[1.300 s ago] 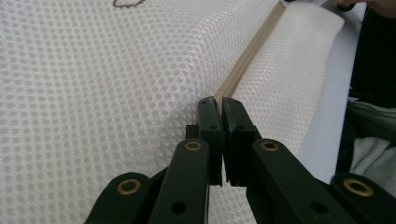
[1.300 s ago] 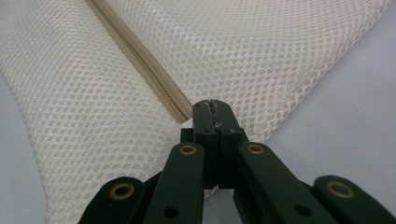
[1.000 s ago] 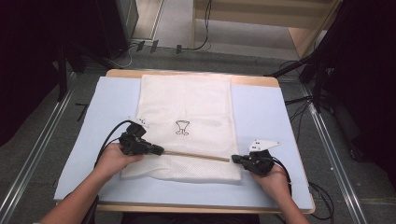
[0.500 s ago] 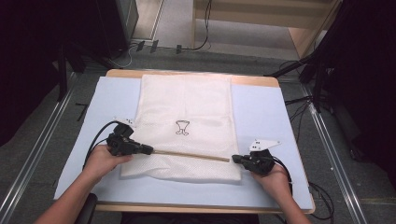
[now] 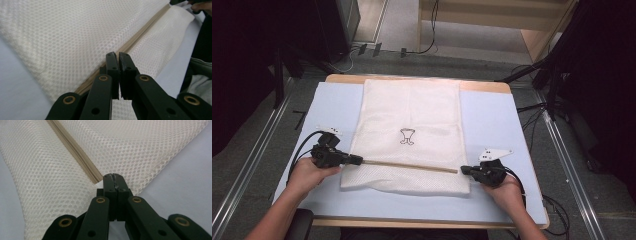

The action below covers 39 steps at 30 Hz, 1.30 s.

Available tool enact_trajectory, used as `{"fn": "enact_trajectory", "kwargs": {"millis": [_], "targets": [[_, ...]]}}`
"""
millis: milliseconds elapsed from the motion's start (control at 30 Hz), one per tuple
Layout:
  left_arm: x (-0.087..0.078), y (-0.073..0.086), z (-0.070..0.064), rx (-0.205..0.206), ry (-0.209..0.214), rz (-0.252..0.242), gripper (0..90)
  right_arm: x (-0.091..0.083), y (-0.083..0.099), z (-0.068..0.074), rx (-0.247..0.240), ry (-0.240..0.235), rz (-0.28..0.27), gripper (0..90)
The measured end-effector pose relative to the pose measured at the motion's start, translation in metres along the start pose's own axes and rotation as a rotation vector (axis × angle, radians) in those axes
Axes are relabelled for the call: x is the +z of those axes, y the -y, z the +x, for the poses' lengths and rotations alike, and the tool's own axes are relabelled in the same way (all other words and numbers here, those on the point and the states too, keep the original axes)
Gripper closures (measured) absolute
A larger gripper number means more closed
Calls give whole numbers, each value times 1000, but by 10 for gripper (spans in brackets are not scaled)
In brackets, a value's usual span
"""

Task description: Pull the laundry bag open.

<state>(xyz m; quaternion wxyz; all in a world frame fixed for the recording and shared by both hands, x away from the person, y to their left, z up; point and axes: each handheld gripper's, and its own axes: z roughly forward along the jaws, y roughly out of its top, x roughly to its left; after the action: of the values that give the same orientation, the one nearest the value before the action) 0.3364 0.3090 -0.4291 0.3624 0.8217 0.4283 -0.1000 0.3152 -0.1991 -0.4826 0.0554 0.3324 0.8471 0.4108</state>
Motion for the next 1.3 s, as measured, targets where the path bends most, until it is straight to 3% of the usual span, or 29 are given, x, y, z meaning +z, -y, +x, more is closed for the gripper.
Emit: {"fn": "enact_trajectory", "kwargs": {"millis": [33, 100, 167, 200, 233, 300, 333, 433, 533, 733, 833, 933, 1067, 1167, 1300], "targets": [[-3, 3, 2, -5, -25, -6, 893, 0, 0, 0, -2, 1, 1, 900], [-9, 6, 6, -18, -28, -12, 893, 0, 0, -1, -2, -1, 0, 900], [-15, 12, 11, -38, -57, -13, 893, 0, 0, -1, -2, -2, 2, 900], [-20, 17, 16, -53, -98, -21, 892, 0, 0, -1, -2, -2, 2, 900], [-24, 20, 19, -69, -109, -24, 892, 0, -1, -1, -2, -5, 2, 900], [-34, 30, 29, -107, -98, -58, 892, 0, -1, -2, -3, -10, 1, 900], [-36, 34, 31, -114, -63, -77, 892, 0, -1, -2, -1, -12, 1, 900], [-32, 35, 27, -95, -99, -56, 891, 1, -1, -2, 9, -16, 4, 900], [-34, 34, 27, -102, -91, -75, 890, 0, -2, -3, 8, -21, 15, 900], [-30, 32, 25, -85, -112, -61, 879, 0, -8, -2, -42, -15, 42, 900], [-30, 31, 25, -83, -127, -71, 853, -2, -10, -3, -21, -30, 50, 845], [-32, 29, 21, -71, -138, -106, 748, -5, -12, -5, 9, -47, 47, 815], [-32, 27, 17, -38, -148, -126, 632, -12, -17, -7, 46, -48, -8, 727], [-31, 26, 15, -18, -188, -130, 554, -16, -19, -9, 55, -37, -30, 672], [-34, 27, 15, -10, -220, -172, 467, -20, -20, -13, 78, -23, -49, 583]]}}
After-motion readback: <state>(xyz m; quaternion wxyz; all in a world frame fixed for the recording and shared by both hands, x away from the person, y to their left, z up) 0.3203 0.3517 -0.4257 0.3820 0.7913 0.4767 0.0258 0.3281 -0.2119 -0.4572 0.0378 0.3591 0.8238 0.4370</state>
